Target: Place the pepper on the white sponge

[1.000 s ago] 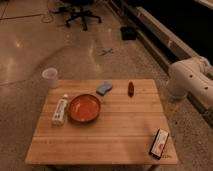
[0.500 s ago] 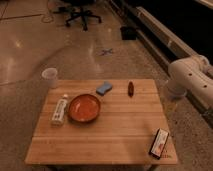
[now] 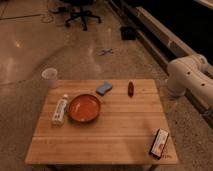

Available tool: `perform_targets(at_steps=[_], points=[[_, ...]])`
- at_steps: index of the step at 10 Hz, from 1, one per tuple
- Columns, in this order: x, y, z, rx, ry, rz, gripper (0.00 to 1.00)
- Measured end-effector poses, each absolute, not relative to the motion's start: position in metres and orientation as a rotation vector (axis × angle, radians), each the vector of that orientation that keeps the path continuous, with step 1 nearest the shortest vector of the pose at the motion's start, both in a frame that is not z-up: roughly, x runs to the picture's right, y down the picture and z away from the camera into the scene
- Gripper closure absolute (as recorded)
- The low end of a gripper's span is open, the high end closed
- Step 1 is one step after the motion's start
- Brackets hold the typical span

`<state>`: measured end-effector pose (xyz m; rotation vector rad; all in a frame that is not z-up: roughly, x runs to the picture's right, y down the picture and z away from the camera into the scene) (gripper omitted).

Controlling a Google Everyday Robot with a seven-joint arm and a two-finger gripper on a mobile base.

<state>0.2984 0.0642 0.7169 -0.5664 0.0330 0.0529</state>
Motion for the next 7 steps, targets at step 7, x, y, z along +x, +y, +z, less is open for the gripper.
perform_targets(at_steps=[7], points=[[0.297,0.058,0.730,-0.570,0.028,0.056,0.35]])
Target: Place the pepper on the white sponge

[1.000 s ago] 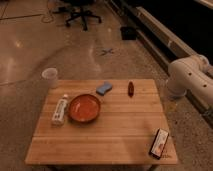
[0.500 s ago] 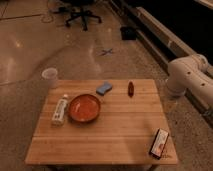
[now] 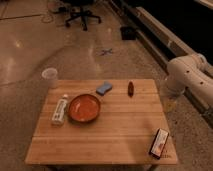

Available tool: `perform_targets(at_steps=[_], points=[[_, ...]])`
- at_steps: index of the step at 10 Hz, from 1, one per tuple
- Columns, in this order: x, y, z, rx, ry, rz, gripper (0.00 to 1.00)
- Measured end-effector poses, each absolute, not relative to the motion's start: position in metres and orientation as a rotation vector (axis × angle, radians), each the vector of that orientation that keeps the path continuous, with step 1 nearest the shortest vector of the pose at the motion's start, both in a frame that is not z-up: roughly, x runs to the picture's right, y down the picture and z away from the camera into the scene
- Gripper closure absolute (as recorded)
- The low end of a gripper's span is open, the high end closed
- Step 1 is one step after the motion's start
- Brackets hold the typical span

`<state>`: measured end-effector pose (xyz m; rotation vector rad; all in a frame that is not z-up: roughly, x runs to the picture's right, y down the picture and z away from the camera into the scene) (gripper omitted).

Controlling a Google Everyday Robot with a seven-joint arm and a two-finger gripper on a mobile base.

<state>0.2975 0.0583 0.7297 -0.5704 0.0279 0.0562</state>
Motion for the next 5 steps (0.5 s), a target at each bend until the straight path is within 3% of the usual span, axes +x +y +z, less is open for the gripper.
perform_targets(at_steps=[5], points=[[0.2992,0.0539,0.7360,-0.570,0.024,0.061,0.35]])
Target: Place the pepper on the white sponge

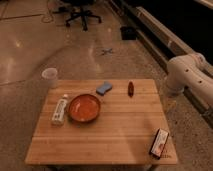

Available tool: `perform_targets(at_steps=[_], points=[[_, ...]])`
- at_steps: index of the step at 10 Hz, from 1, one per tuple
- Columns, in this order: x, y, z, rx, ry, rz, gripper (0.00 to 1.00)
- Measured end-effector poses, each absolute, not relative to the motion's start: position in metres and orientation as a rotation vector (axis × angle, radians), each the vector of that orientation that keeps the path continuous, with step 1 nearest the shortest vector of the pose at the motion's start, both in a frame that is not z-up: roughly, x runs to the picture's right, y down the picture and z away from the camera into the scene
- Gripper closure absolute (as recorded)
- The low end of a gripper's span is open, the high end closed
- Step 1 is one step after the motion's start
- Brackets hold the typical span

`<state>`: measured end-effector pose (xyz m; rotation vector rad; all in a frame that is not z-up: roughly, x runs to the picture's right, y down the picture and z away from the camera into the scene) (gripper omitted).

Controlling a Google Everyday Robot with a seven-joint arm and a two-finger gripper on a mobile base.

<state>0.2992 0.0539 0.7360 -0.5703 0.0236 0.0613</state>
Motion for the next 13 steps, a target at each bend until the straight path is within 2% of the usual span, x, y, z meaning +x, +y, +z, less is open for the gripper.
perform_targets(at_steps=[13], points=[[0.301,0.042,0.761,-0.569,0.012,0.078,0.35]])
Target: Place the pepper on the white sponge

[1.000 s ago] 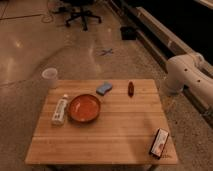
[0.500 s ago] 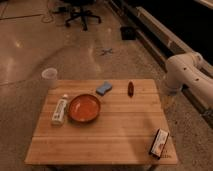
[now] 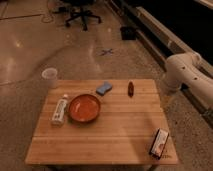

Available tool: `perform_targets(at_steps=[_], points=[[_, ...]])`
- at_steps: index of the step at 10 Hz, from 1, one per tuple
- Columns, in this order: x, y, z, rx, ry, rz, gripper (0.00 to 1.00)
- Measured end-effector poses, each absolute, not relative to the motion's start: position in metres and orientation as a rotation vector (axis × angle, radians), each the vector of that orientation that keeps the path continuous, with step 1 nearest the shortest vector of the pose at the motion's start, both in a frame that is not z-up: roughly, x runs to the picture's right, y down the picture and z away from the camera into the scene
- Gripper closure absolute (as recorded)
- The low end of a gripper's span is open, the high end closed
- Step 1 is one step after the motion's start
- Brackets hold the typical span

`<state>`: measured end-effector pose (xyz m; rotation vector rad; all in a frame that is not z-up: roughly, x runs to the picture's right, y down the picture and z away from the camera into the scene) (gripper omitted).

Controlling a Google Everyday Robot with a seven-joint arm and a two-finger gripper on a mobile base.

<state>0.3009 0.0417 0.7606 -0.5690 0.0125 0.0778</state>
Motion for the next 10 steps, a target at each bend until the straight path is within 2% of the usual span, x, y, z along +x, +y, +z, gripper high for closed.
perform_targets(at_steps=[10], points=[[0.302,0.027,0.782,-0.563,-0.001,0.098,0.35]])
